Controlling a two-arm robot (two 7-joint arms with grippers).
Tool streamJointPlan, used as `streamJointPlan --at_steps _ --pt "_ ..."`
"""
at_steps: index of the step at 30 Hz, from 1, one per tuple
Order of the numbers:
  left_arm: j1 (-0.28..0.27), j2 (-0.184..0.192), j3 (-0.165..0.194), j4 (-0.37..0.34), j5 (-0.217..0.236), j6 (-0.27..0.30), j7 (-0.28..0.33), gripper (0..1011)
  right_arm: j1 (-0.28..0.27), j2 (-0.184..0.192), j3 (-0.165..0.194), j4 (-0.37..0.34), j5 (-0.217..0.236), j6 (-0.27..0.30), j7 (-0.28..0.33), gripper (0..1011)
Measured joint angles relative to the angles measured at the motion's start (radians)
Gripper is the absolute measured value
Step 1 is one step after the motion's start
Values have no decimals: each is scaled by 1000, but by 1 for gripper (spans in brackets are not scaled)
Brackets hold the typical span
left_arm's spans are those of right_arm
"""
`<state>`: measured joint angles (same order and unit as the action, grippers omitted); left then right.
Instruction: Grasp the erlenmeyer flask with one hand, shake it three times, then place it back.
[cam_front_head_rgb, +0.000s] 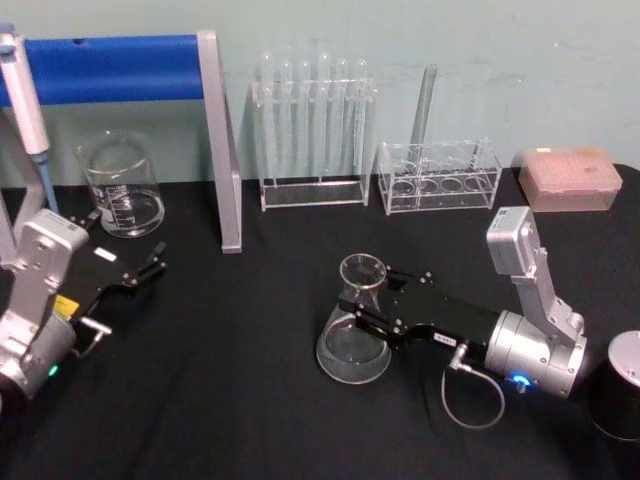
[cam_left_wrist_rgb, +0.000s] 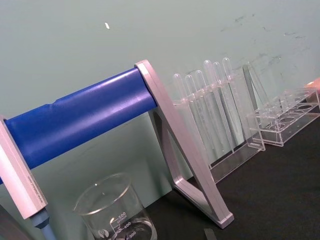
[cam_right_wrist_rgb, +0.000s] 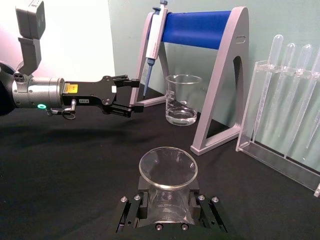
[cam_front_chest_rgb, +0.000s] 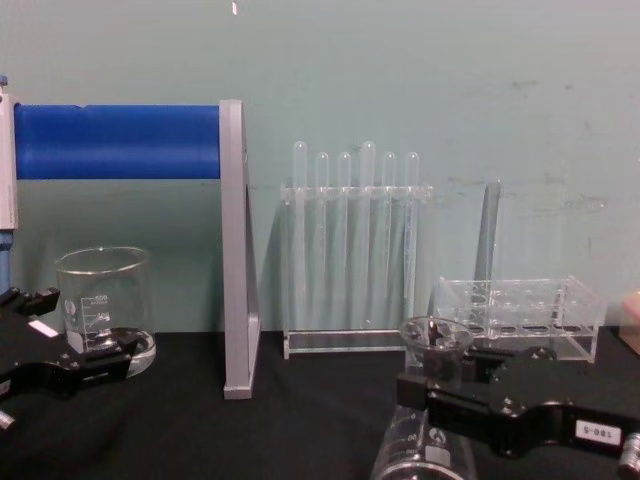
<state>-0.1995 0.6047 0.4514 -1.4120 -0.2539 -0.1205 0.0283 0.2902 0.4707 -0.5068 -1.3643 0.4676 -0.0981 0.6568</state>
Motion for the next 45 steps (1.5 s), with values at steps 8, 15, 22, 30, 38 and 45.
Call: streamJointPlan --at_steps 8,15,22,30,38,45 --pt "0 0 0 0 0 0 0 1001 -1 1 -3 -5 -10 2 -9 449" --pt "0 0 0 0 0 0 0 1001 -1 1 -3 -6 -13 5 -12 449" --pt "0 0 0 0 0 0 0 1001 -1 2 -3 -6 -14 6 -12 449" --pt "0 0 0 0 0 0 0 1001 -2 2 -2 -6 -14 7 -12 449" --pt "0 0 0 0 0 0 0 1001 -2 2 -3 -6 -16 10 -12 531" --pt "0 0 0 0 0 0 0 1001 -2 2 -3 -6 -16 10 -12 734"
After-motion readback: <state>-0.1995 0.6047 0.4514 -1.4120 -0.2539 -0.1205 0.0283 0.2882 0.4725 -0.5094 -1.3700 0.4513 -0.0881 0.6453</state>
